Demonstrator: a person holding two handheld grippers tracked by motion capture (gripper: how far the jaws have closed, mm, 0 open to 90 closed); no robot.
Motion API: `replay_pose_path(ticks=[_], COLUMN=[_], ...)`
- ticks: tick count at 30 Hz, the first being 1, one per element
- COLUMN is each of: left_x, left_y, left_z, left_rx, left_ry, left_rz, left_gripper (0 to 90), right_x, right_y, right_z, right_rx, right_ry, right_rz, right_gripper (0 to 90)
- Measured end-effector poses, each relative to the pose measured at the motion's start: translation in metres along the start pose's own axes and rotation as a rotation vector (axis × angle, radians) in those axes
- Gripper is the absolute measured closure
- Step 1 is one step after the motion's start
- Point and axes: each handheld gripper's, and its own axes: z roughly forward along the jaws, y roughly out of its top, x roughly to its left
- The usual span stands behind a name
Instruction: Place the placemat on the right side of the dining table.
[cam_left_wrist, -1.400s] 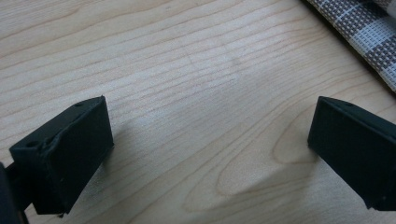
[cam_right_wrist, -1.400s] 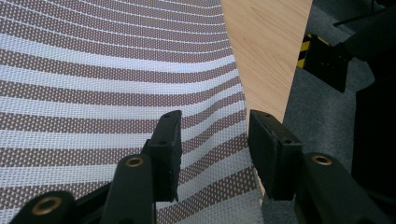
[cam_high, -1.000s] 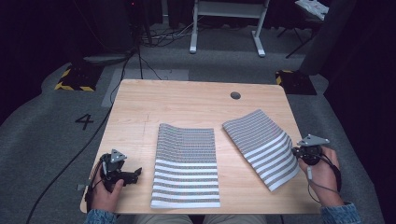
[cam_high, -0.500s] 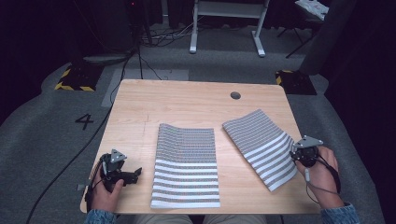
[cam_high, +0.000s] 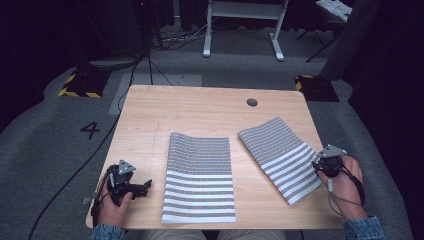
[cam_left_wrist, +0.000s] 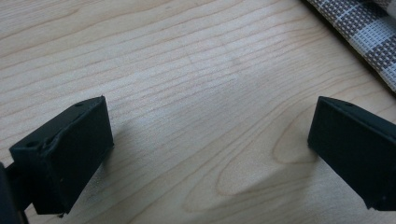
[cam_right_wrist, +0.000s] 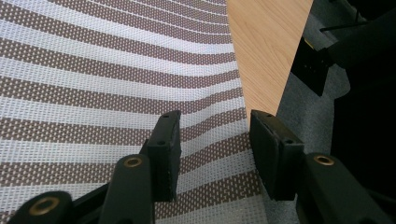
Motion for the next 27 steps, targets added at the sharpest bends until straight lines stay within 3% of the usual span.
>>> replay_pose_path(ticks=[6,9,13,18,20,23,27], left_x=[0.0,0.0,0.0,0.0,0.0,0.0,0.0], left_y=[0.0,0.0,0.0,0.0,0.0,0.0,0.0], left_z=[0.0,0.0,0.0,0.0,0.0,0.0,0.0], left_rx=[-0.001,-0.002,-0.001,-0.001,0.0,-0.001,-0.001], left_ry=[0.001,-0.002,0.001,0.001,0.001,0.001,0.001], left_rz=[0.0,-0.001,0.0,0.0,0.0,0.0,0.0], left_gripper=[0.2,0.2,0.2,0.2,0.2,0.2,0.2], right_x=[-0.006,-0.007,-0.013,-0.025,-0.029,-0.032,-0.029], right_y=[0.004,0.004,-0.003,-0.018,-0.026,-0.036,-0.036], right_z=[0.01,0.018,0.025,0.034,0.038,0.041,0.038], right_rx=[-0.012,-0.026,-0.036,-0.05,-0.031,-0.021,-0.013], right_ry=[0.005,0.065,0.06,0.113,0.131,0.145,0.166], right_rz=[-0.024,0.032,0.081,0.238,0.3,0.364,0.351], right_gripper=[53.1,54.2,50.9,44.6,42.6,41.5,56.7])
